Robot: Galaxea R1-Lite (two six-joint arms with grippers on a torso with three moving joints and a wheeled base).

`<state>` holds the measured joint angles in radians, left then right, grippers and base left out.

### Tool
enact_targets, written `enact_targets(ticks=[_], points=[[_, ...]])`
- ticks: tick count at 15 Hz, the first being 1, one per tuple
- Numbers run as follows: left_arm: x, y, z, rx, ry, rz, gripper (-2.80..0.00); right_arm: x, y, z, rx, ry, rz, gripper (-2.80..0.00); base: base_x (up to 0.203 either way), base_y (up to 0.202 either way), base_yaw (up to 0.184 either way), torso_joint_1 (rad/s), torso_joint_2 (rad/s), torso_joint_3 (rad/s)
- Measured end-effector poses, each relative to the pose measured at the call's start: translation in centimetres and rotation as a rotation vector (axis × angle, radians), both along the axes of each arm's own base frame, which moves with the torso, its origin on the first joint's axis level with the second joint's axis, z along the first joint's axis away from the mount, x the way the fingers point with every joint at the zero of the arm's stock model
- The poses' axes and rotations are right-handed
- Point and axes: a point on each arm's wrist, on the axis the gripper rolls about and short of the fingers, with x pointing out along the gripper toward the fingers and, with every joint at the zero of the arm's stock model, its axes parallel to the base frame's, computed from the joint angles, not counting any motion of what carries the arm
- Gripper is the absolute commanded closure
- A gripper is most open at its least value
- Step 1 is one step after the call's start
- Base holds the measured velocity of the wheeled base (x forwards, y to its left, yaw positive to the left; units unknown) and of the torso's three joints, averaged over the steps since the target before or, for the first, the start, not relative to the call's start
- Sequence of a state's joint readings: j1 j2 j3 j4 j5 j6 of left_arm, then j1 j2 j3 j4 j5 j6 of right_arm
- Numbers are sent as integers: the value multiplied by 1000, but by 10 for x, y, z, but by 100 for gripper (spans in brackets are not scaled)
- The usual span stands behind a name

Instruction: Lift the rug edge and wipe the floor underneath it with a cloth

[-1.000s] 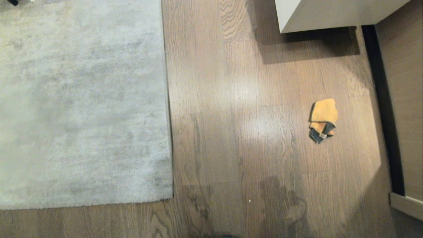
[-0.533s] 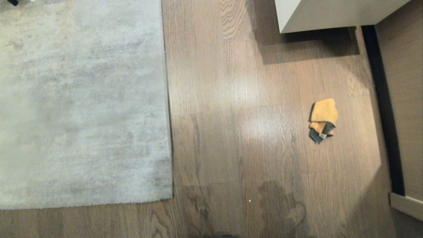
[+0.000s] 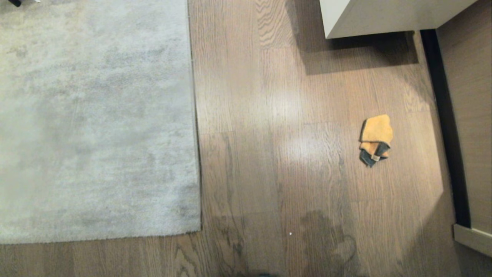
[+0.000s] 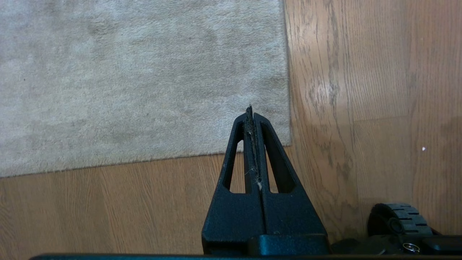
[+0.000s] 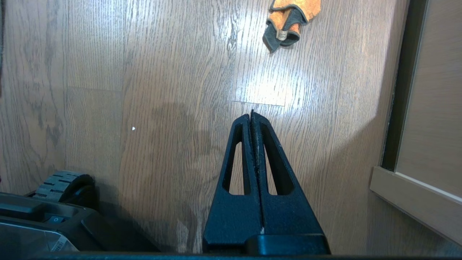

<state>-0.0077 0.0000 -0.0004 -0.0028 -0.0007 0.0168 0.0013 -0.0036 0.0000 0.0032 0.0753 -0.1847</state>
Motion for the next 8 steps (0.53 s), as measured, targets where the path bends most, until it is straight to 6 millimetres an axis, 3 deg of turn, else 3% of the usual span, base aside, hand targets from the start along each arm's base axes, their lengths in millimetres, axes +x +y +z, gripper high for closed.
enact_targets(ticks=[8], points=[[0, 0, 0, 0, 0, 0, 0, 0, 0, 0, -1, 0, 0, 0, 0, 0, 0, 0, 0, 0]])
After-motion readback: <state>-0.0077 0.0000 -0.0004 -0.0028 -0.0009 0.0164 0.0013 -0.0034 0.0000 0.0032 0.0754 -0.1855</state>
